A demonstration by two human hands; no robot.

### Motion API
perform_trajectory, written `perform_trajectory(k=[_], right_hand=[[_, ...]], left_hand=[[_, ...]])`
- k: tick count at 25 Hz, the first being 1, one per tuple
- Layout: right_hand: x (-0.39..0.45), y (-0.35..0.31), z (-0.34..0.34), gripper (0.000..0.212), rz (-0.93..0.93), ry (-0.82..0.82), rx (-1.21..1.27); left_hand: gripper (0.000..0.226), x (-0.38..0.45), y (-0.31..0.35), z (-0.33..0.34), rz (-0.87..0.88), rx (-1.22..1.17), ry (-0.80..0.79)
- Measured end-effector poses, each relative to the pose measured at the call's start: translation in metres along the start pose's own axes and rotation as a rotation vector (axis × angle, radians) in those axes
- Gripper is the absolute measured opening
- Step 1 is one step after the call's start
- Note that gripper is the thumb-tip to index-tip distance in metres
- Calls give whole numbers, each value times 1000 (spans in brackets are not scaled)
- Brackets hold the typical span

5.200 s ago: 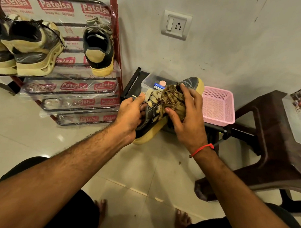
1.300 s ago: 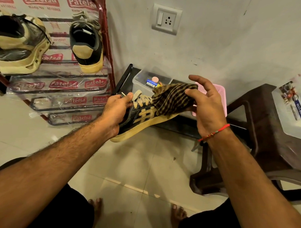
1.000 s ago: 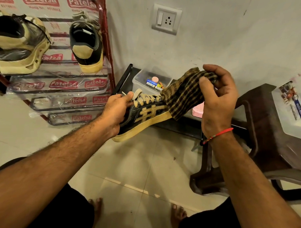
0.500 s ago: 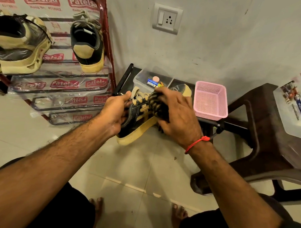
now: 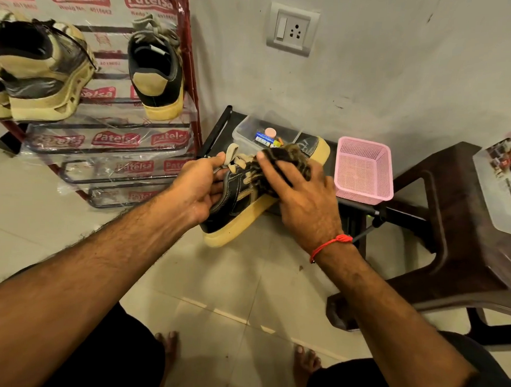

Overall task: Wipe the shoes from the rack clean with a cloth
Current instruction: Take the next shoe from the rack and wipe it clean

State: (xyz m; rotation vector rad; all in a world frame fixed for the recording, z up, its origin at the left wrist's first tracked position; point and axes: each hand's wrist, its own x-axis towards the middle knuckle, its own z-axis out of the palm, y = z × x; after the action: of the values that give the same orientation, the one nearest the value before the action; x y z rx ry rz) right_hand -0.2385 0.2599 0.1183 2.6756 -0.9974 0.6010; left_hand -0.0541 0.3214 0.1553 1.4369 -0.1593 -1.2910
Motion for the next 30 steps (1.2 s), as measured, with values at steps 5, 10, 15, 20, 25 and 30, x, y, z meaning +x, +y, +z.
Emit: perform_trajectory(k=[5, 10, 15, 20, 25, 30], right_hand=[[-6, -7, -5, 66, 76, 13, 106], [-10, -8, 2, 67, -65, 57, 64], [-16, -8, 9, 64, 67, 90, 123], [-6, 7, 1, 53, -30, 94, 78], [-13, -23, -3, 58, 20, 60, 219], [6, -7, -25, 63, 154, -68, 773]], left_hand=[[23, 0, 2, 0, 57, -23, 50], [23, -7, 5, -1, 56, -20, 54], [27, -8, 8, -1, 72, -30, 91], [22, -10, 9, -2, 70, -49, 91], [23, -9, 8, 0, 81, -71, 115], [23, -3, 3, -3, 68, 38, 110]])
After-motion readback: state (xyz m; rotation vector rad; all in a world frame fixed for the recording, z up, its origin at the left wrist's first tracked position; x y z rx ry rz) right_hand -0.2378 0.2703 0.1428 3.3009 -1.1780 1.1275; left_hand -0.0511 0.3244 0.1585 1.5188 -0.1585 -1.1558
